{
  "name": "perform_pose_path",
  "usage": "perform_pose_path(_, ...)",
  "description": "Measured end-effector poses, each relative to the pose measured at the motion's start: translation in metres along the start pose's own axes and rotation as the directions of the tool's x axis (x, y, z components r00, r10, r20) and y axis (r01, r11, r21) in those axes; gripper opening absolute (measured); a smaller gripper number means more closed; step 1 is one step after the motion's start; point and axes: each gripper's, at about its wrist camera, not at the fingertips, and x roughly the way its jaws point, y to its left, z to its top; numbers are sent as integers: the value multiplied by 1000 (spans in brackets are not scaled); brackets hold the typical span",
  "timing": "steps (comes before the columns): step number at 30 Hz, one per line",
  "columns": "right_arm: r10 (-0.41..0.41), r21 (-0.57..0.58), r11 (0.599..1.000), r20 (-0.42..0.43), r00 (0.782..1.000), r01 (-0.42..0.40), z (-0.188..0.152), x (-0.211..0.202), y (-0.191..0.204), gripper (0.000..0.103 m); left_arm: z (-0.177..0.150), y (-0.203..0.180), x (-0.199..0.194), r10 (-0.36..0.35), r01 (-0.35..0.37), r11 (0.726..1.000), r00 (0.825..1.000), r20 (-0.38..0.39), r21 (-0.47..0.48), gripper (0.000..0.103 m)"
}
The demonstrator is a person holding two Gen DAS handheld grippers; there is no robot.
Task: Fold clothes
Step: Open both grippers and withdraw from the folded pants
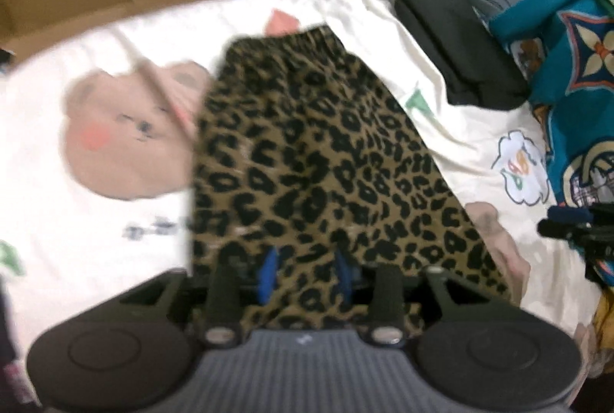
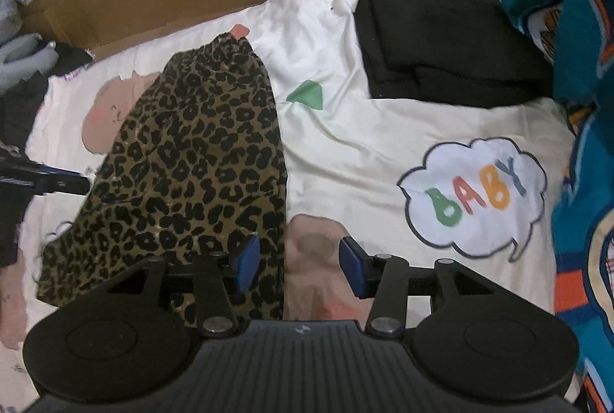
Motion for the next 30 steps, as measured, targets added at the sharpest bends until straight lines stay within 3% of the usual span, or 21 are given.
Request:
perform_pose_path(6, 39, 62, 997, -38, 999, -36, -5, -32, -10, 58, -16, 37, -67, 74, -71, 994, 997, 36, -84, 56)
perform_pose_path(12, 13, 57, 998, -110, 994, -7, -17, -57, -5, 58, -62, 67, -93, 132, -124, 960, 991, 15, -251, 57)
perform_pose_path(16, 11, 84, 996, -95, 995, -3, -24, -74, -6, 61, -89, 72, -107, 143, -130, 937, 990, 16, -325, 58)
perform_pose_path(25, -11, 38, 999, -52, 999, 13, -17, -117, 9, 67, -118, 56, -145, 139, -121, 927, 990, 25, -354, 68)
perform_pose_path(30, -27, -54, 998, -3, 1000, 27, -9, -143, 24, 75, -130, 45, -170, 147, -125, 925, 989, 35, -359, 69)
